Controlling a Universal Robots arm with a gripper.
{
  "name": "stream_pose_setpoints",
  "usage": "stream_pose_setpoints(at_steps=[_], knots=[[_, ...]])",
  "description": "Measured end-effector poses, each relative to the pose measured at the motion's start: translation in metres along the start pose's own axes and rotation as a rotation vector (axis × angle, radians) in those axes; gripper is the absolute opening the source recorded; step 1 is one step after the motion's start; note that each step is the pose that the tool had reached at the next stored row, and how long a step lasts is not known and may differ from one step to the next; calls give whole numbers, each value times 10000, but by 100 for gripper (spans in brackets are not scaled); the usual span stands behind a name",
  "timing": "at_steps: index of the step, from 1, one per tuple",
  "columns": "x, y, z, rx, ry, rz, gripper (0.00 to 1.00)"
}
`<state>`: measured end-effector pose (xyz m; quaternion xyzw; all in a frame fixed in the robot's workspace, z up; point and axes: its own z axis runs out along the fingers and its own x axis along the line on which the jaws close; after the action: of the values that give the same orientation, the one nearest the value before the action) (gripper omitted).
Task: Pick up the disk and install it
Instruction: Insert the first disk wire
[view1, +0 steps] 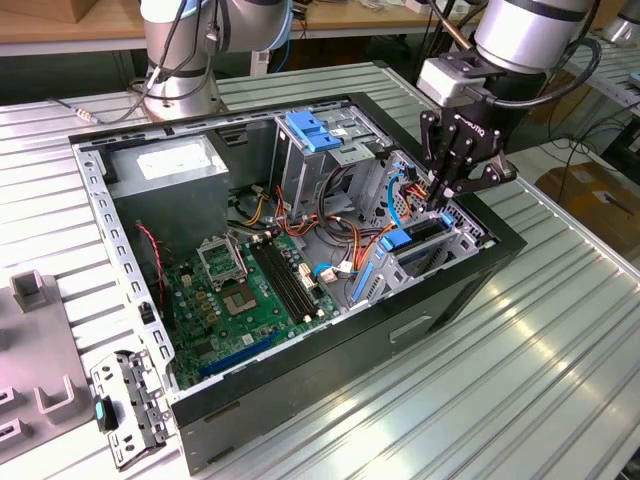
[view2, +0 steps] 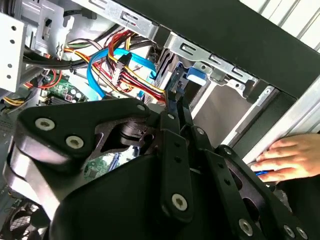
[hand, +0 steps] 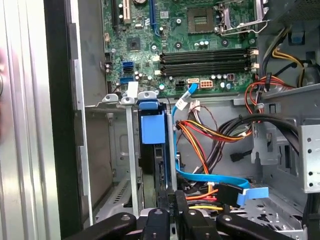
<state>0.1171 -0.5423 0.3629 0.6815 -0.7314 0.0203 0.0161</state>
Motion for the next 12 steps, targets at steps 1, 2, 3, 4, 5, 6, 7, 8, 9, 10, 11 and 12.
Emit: stream_pose_setpoints(at_steps=[1,2,3,4,5,6,7,8,9,10,11,12], knots=[[1,2,8,7,-2,-126,16],[3,8,26,20,-5,-394,16],[3,16,35,26,-4,-509,16],[4,28,44,31,-4,-604,16],[9,30,53,32,-6,-624,16],[21,32,67,33,-4,-645,16],[32,32,86,33,-6,-639,16],[34,33,100,33,-5,-646,16],[35,34,101,33,-3,-649,16],[35,34,101,33,-4,-649,16],[35,38,102,34,-6,-650,16],[35,41,102,34,-6,-649,16]])
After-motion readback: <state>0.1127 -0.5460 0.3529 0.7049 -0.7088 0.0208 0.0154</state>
